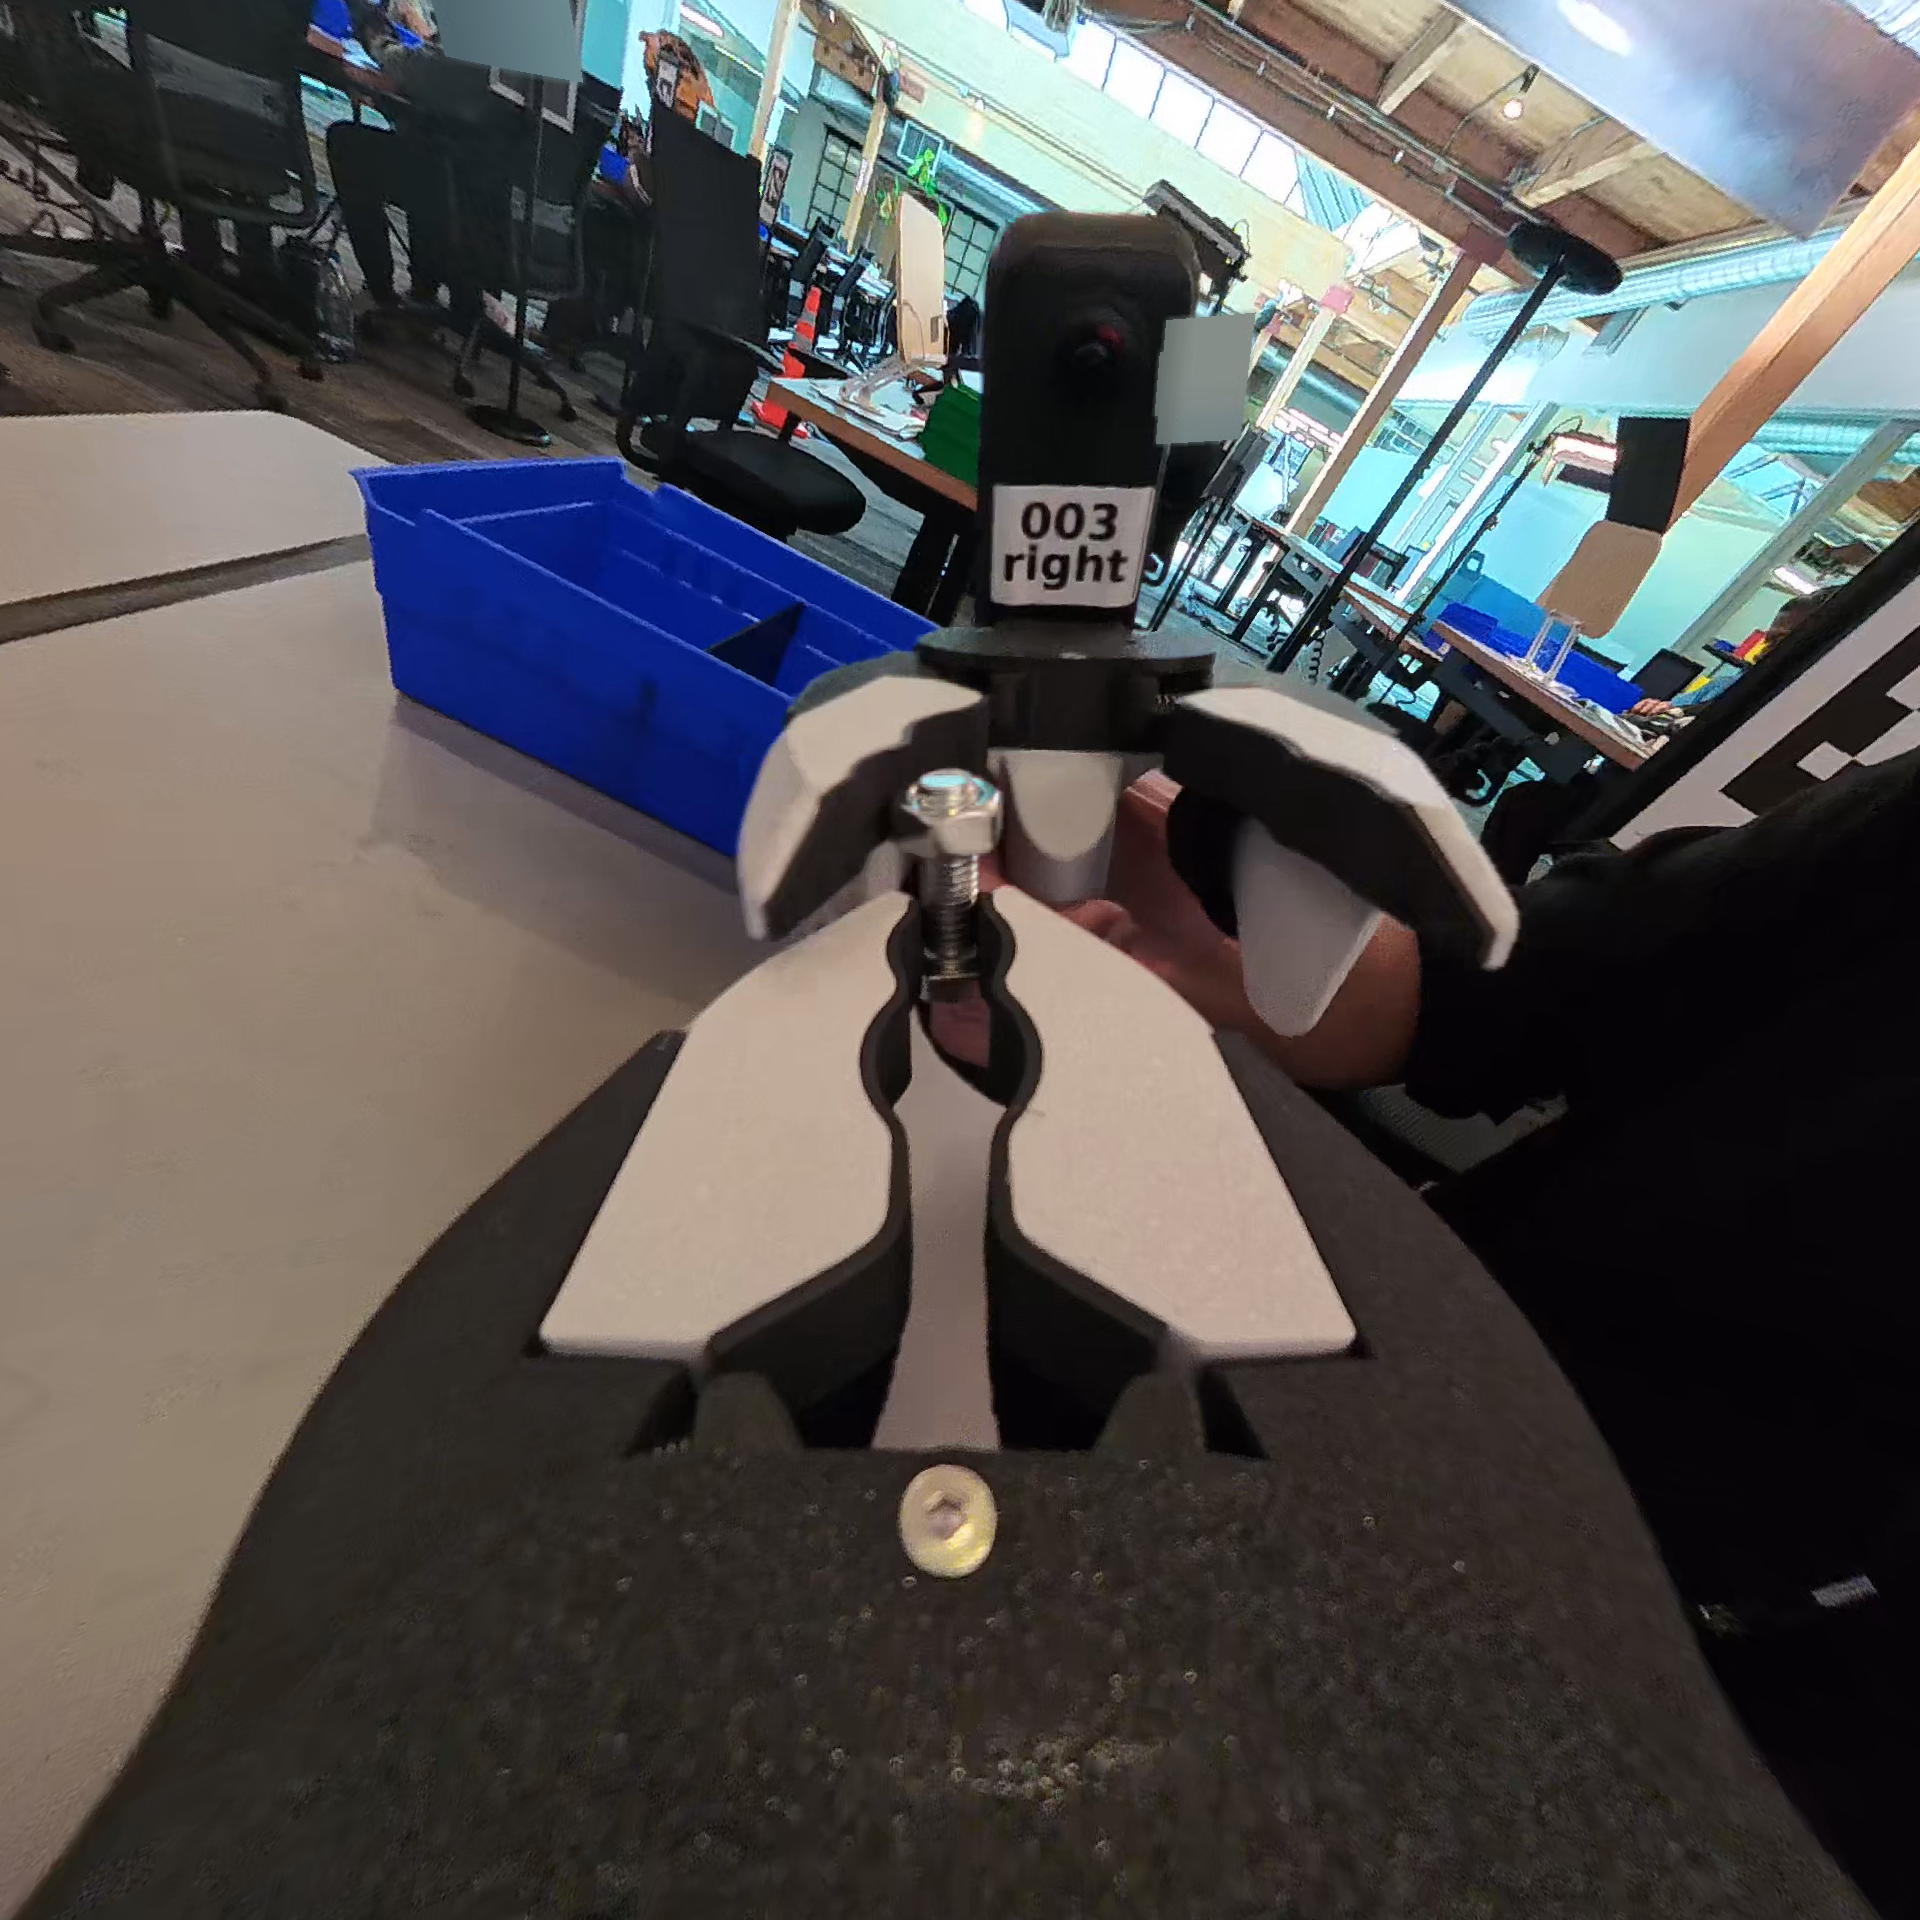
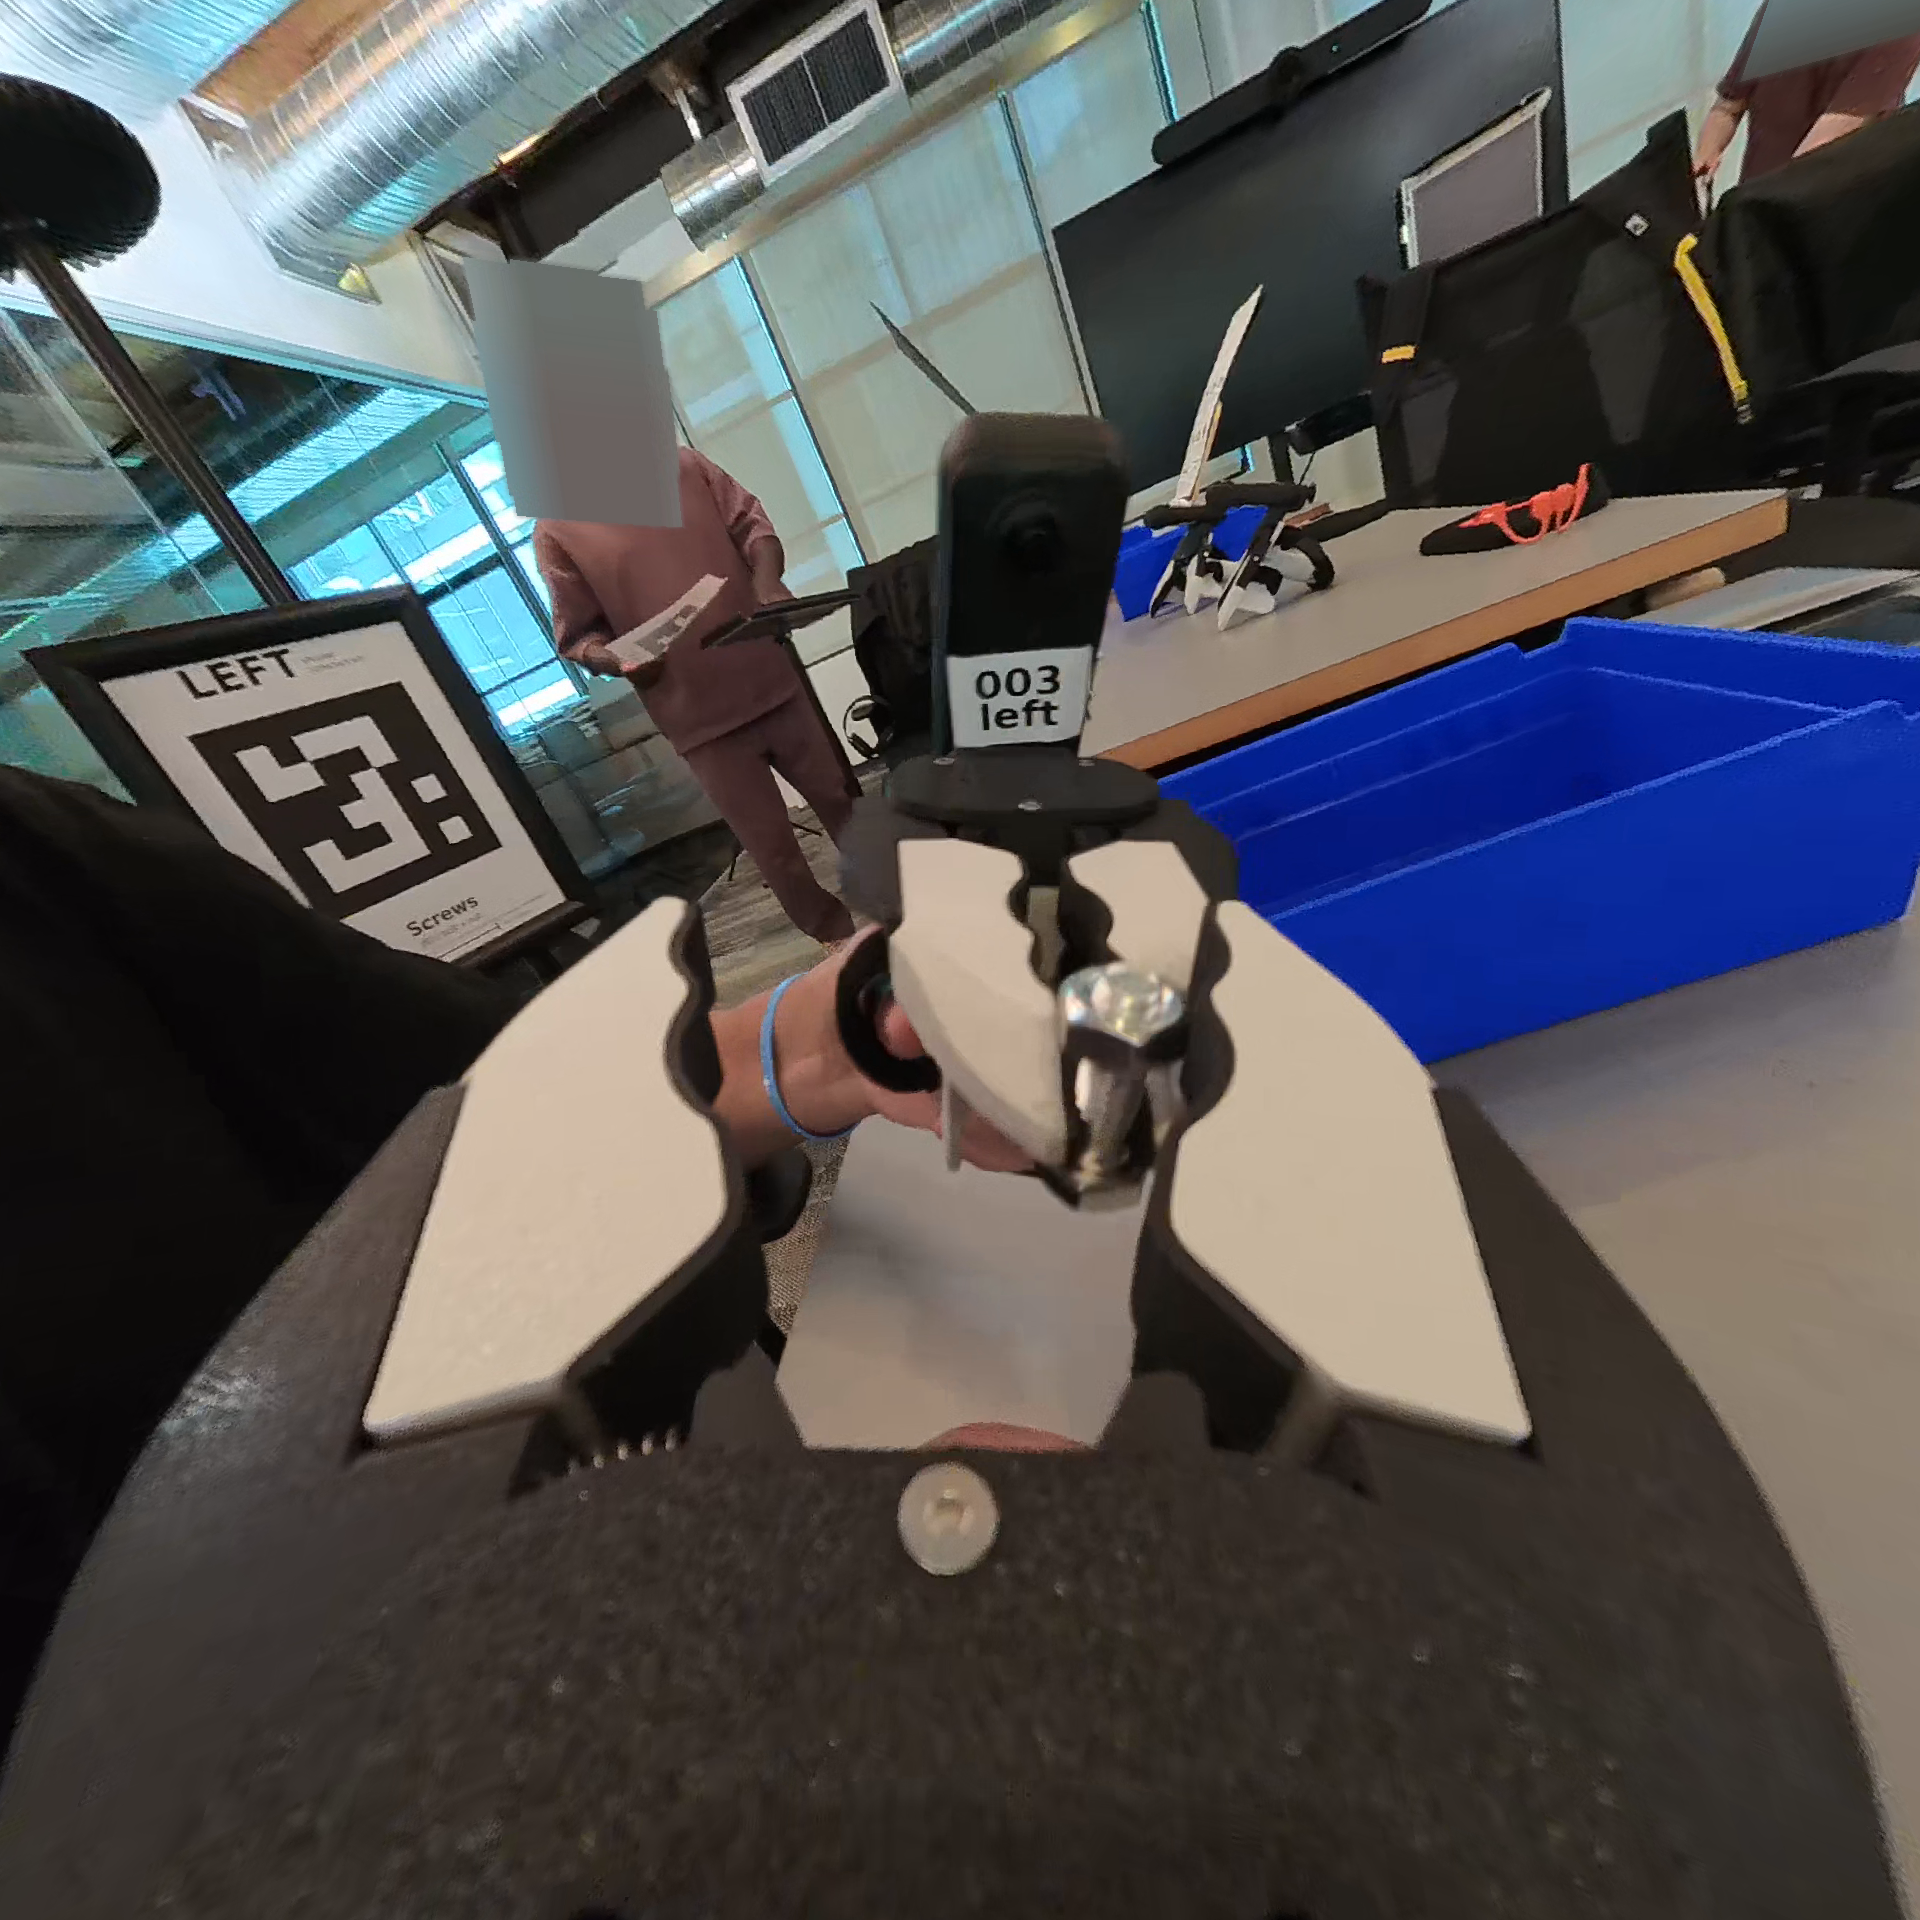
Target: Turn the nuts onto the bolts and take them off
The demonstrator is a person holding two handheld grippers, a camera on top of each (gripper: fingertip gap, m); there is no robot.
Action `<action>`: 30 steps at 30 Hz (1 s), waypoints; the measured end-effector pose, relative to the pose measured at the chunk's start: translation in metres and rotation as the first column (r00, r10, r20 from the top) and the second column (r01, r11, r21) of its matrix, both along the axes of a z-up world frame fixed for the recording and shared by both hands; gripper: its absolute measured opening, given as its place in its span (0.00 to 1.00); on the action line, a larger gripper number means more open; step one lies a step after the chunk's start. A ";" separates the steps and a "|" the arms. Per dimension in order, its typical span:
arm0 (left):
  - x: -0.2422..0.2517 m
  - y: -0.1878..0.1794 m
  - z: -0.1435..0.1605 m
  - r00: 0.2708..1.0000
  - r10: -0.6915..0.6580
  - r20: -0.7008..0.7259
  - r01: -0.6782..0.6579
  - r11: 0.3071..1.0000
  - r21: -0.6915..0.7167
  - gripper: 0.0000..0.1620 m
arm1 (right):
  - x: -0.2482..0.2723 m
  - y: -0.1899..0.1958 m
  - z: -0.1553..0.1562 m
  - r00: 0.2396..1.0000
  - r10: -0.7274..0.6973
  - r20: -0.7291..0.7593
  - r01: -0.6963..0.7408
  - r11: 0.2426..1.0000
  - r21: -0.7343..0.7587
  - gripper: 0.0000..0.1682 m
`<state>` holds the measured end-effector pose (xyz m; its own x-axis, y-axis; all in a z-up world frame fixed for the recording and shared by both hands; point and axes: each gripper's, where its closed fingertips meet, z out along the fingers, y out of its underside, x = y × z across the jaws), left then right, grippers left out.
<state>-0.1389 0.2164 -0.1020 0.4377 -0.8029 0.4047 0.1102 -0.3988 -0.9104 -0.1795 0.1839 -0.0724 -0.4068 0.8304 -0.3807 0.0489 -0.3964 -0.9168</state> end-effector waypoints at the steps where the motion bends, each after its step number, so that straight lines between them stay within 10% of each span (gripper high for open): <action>1: 0.002 -0.001 -0.001 1.000 -0.006 -0.008 0.006 1.000 0.001 0.05 | -0.001 0.002 0.000 1.000 -0.004 0.002 0.004 1.000 0.001 0.52; 30: -0.002 -0.007 0.005 0.998 -0.005 -0.056 0.008 0.998 0.068 0.05 | 0.026 -0.007 0.006 0.996 0.090 -0.002 -0.090 0.996 0.008 0.55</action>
<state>-0.1411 0.2093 -0.0974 0.4529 -0.8307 0.3237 0.0558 -0.3359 -0.9402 -0.1535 0.1768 -0.0666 -0.4806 0.7936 -0.3731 0.0815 -0.3832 -0.9201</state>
